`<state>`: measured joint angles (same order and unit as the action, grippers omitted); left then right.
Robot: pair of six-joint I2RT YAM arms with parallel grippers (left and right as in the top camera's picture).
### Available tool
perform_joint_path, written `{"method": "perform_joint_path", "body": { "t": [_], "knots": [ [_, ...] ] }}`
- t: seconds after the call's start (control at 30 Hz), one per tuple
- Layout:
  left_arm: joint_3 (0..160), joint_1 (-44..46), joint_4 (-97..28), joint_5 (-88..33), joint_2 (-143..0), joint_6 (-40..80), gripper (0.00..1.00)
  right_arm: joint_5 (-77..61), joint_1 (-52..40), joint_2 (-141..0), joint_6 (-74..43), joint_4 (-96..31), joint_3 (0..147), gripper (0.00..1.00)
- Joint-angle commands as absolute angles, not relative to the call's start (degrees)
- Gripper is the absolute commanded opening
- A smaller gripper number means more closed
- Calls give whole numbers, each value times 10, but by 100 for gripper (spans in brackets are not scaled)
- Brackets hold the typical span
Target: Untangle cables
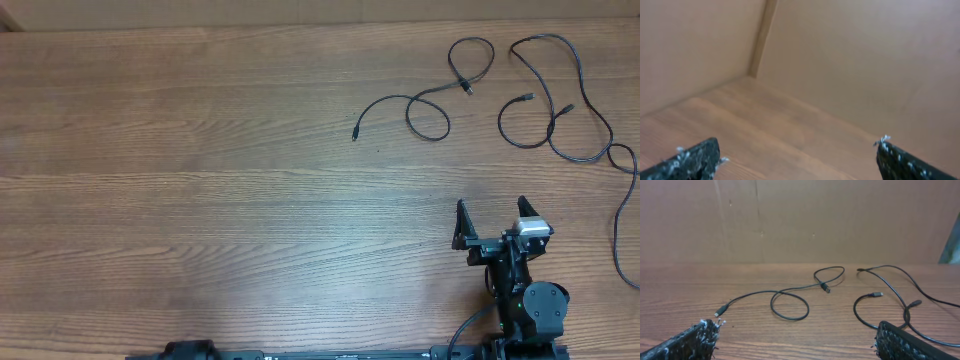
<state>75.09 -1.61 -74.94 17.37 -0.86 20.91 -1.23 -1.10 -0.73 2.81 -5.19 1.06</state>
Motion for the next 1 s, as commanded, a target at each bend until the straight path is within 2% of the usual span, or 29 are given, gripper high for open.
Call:
{"method": "perform_joint_path", "body": {
  "t": [0.0,0.17,0.33,0.53,0.7,0.83,0.97],
  "knots": [
    [662,-14,-678,183,-3,234,99,-12,-8,-2,31,-48,5,100],
    [504,-14,-506,183,-3,280,99,-12,-8,-2,31,-48,5,100],
    [360,-14,-367,184,-3,275,100,-12,-8,-2,31,-48,5,100],
    [209,-14,-202,176,-3,194,99,-12,-8,-2,31,-48,5,100],
    [97,-14,-64,114,-3,134,100,-12,-8,-2,31,-48,5,100],
    [52,-14,-11,90,-3,83,100,-12,-8,-2,31,-48,5,100],
    [37,-14,-20,89,-3,48,99,-12,-8,-2,31,-48,5,100]
  ]
}}
